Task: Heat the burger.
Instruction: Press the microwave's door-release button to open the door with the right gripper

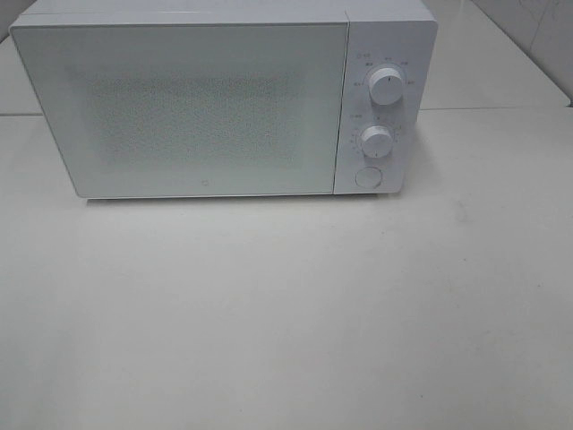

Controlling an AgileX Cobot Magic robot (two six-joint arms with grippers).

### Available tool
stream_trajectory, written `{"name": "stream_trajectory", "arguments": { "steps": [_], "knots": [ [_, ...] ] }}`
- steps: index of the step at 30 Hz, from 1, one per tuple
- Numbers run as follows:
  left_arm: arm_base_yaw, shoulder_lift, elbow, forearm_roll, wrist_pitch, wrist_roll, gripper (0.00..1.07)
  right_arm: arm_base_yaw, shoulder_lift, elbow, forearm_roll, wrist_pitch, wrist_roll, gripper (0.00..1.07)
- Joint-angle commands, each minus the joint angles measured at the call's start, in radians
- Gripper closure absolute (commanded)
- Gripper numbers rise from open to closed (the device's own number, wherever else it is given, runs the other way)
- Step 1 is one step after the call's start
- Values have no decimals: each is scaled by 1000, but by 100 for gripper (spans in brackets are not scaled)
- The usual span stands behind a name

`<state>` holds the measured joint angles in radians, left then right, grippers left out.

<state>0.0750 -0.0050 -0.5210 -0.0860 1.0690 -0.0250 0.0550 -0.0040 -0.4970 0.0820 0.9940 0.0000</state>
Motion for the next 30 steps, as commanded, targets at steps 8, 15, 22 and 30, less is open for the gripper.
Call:
{"name": "stream_trajectory", "arguments": {
  "steps": [8,15,22,30],
  "knots": [
    [3,-14,3,-8,0,-4,6,-8,-10,-38,-3,-96,-10,32],
    [3,-14,3,-8,0,-4,6,-8,108,-36,-4,-222,-10,32],
    [3,-14,3,-8,0,-4,6,-8,279,-36,-4,-374,-10,33],
    [3,-14,3,-8,0,-4,6,-8,473,-36,-4,-546,-10,34]
  ]
}}
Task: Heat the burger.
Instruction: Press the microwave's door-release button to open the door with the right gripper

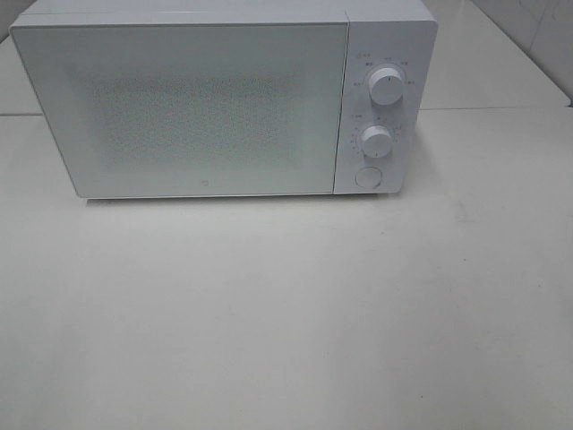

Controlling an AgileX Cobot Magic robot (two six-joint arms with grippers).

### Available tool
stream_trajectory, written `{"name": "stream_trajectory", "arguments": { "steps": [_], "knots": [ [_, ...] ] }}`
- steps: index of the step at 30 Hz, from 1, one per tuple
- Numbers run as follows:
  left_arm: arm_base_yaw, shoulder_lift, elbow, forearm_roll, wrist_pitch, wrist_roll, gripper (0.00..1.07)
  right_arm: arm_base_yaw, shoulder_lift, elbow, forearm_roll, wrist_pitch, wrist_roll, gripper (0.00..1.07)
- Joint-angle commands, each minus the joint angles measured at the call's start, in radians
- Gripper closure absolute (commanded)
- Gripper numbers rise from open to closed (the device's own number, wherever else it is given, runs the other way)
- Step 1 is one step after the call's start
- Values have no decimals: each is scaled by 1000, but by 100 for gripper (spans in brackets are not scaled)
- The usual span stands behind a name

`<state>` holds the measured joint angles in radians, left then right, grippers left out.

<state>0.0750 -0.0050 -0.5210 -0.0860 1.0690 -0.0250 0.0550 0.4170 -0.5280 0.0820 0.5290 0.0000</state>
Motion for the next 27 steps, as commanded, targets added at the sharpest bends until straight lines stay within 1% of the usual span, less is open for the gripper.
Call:
{"name": "stream_trajectory", "arguments": {
  "steps": [1,2,3,5,6,7,8,9,10,11,12,13,14,15,16,17,19,23,27],
  "knots": [
    [3,-14,3,-8,0,-4,6,-8,52,-5,-4,-81,-10,34],
    [3,-14,3,-8,0,-4,6,-8,100,-5,-4,-131,-10,34],
    [3,-14,3,-8,0,-4,6,-8,100,-5,-4,-131,-10,34],
    [3,-14,3,-8,0,-4,6,-8,171,6,-5,-232,-10,34],
    [3,-14,3,-8,0,-4,6,-8,171,6,-5,-232,-10,34],
    [3,-14,3,-8,0,-4,6,-8,196,16,-7,-279,-10,34],
    [3,-14,3,-8,0,-4,6,-8,242,43,-8,-380,-10,34],
    [3,-14,3,-8,0,-4,6,-8,242,43,-8,-380,-10,34],
    [3,-14,3,-8,0,-4,6,-8,266,62,-11,-432,-10,34],
    [3,-14,3,-8,0,-4,6,-8,307,94,-11,-529,-10,34],
    [3,-14,3,-8,0,-4,6,-8,307,94,-11,-529,-10,34],
    [3,-14,3,-8,0,-4,6,-8,348,124,-11,-620,-10,34],
    [3,-14,3,-8,0,-4,6,-8,370,140,-11,-668,-10,34],
    [3,-14,3,-8,0,-4,6,-8,370,140,-11,-668,-10,34],
    [3,-14,3,-8,0,-4,6,-8,414,158,-11,-753,-10,34],
    [3,-14,3,-8,0,-4,6,-8,414,158,-11,-753,-10,34],
    [3,-14,3,-8,0,-4,6,-8,474,162,-10,-820,-10,34],
    [3,-14,3,-8,0,-4,6,-8,530,162,-10,-880,-10,34],
    [3,-14,3,-8,0,-4,6,-6,638,162,-16,-964,-14,34]
  ]
}}
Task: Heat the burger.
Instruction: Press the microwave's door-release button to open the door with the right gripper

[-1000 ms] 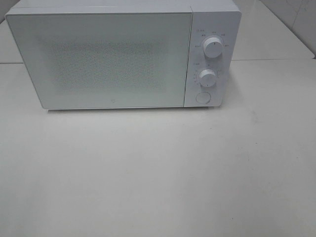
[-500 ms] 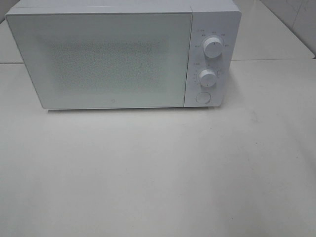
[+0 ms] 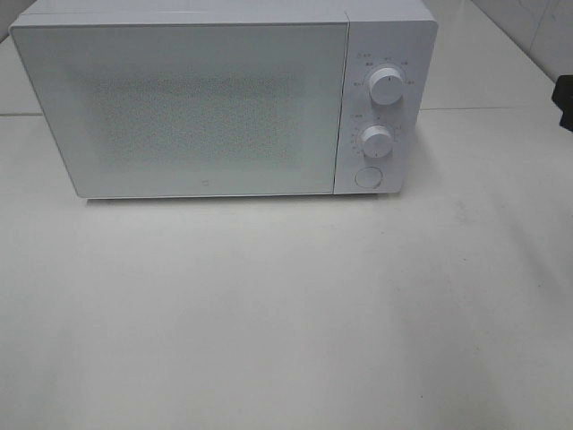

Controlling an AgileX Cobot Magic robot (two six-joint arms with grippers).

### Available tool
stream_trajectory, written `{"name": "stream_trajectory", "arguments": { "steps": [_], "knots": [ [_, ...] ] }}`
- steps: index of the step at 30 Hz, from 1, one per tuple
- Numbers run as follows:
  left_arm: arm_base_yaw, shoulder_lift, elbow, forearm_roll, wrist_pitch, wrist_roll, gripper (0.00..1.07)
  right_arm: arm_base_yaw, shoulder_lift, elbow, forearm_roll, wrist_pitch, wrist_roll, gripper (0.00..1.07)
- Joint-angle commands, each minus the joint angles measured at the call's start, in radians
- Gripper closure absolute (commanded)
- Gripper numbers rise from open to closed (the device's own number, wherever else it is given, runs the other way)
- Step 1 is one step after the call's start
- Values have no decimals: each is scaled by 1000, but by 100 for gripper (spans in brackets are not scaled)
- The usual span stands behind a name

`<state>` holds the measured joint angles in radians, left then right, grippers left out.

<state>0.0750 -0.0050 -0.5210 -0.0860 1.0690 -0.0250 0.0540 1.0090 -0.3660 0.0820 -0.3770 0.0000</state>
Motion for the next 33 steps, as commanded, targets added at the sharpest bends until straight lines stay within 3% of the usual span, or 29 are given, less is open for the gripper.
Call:
{"name": "stream_trajectory", "arguments": {
  "steps": [1,9,15,21,23,26,28,29,31,33],
  "knots": [
    [3,-14,3,-8,0,-4,6,-5,46,0,-16,-58,-14,34],
    [3,-14,3,-8,0,-4,6,-3,197,1,-22,-151,-132,34],
    [3,-14,3,-8,0,-4,6,6,295,76,7,-395,-142,34],
    [3,-14,3,-8,0,-4,6,128,394,122,150,-561,-161,34],
    [3,-14,3,-8,0,-4,6,240,467,122,250,-624,-204,34],
    [3,-14,3,-8,0,-4,6,270,486,122,277,-640,-211,34],
    [3,-14,3,-8,0,-4,6,352,534,122,365,-706,-227,34],
    [3,-14,3,-8,0,-4,6,352,534,122,365,-706,-227,34],
    [3,-14,3,-8,0,-4,6,458,600,114,503,-784,-237,34],
    [3,-14,3,-8,0,-4,6,479,611,109,535,-795,-244,34]
  ]
}}
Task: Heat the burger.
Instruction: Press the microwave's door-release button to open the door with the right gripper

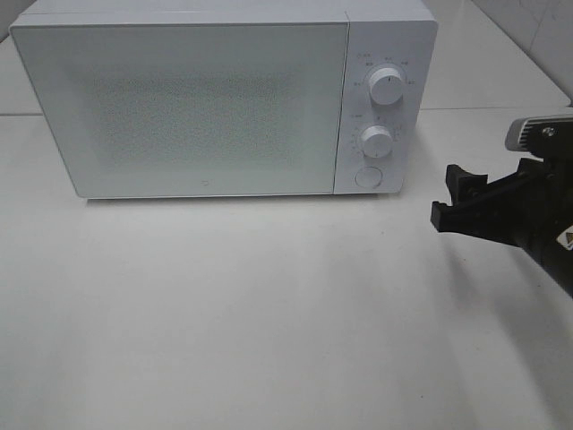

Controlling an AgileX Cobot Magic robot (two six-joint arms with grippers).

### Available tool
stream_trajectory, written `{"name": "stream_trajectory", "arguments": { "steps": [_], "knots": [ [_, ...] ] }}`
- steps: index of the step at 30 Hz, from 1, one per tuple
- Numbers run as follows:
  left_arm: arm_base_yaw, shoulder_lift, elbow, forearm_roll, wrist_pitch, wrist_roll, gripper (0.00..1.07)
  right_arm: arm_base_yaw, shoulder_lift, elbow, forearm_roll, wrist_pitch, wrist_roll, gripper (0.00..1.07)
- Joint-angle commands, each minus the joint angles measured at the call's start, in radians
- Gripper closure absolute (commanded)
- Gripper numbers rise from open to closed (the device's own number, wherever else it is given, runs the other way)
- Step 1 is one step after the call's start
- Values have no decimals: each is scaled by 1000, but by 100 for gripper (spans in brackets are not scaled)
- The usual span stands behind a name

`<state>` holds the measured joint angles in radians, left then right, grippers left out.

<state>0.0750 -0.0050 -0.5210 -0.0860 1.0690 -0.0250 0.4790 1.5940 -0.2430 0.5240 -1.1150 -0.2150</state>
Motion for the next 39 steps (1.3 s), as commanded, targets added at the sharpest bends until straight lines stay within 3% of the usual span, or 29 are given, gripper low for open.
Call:
{"name": "stream_trajectory", "arguments": {
  "steps": [1,12,26,32,37,39],
  "knots": [
    [3,-14,3,-8,0,-4,6,105,49,-28,144,-69,-43,34],
    [3,-14,3,-8,0,-4,6,298,125,-154,271,-67,-123,34],
    [3,-14,3,-8,0,-4,6,362,143,-233,315,-64,-141,34],
    [3,-14,3,-8,0,-4,6,362,143,-233,315,-41,72,38],
    [3,-14,3,-8,0,-4,6,362,143,-233,308,-29,354,49],
    [3,-14,3,-8,0,-4,6,362,143,-233,308,-19,555,59]
  ]
}}
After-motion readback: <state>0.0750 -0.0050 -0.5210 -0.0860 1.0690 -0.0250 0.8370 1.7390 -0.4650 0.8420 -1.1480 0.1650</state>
